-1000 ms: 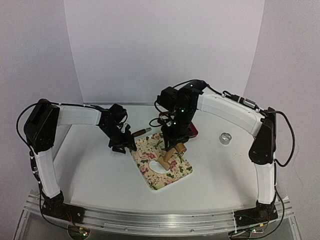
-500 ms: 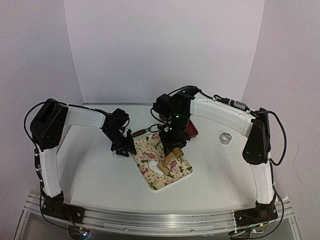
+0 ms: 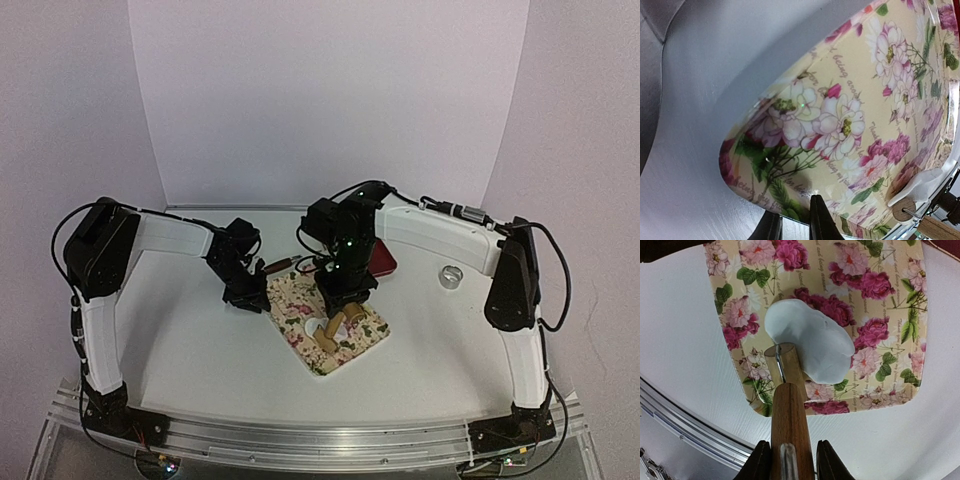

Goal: Roll out the dumpling wrappers from the dough

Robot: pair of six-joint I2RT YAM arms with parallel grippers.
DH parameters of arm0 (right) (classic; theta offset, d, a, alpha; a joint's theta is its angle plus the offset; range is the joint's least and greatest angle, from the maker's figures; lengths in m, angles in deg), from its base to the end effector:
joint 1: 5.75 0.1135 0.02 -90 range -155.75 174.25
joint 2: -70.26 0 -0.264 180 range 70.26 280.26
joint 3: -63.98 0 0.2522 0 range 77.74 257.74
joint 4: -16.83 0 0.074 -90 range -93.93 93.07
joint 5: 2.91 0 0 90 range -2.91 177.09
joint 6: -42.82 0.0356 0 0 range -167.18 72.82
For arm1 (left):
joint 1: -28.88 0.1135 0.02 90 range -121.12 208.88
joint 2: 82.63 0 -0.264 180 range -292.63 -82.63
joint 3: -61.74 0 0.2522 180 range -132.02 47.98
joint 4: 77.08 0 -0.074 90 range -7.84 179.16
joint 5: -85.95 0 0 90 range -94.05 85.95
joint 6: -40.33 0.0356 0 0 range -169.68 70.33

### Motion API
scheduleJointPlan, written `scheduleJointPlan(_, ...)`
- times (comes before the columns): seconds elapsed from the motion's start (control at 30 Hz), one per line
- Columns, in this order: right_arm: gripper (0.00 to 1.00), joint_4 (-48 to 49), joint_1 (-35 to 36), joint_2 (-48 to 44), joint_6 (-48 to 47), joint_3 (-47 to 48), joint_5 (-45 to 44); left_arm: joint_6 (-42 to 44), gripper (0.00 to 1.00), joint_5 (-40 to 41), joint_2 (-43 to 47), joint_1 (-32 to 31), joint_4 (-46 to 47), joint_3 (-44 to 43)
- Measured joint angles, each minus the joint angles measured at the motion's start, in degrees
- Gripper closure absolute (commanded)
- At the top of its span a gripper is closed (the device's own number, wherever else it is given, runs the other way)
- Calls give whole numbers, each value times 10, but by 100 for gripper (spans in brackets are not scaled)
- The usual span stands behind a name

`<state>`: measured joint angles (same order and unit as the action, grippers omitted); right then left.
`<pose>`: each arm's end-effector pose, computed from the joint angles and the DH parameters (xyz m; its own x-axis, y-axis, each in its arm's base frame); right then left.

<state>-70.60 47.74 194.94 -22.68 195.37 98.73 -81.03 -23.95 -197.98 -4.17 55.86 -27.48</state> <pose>0.2550 0.3565 0.2526 -0.8688 -0.4910 -0.0642 -0.4905 0.8354 0.2481 0.3207 -0.2231 0.1381 -0.9950 0.0636 -0.0774 0.0908 0.8989 -0.4287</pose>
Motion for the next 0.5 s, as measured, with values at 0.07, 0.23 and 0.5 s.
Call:
scheduleJointPlan(0.07, 100, 9, 0, 0, 3, -12, -3, -1, 89, 1, -2, 0, 1, -3)
scheduleJointPlan(0.23, 100, 10, 1, -4, 14, -25, -9, -7, 97, 7, -3, -1, 4, -5)
scheduleJointPlan(0.5, 100, 1, 0, -7, 0, -21, 11, 20, 100, 25, -10, -1, 8, -19)
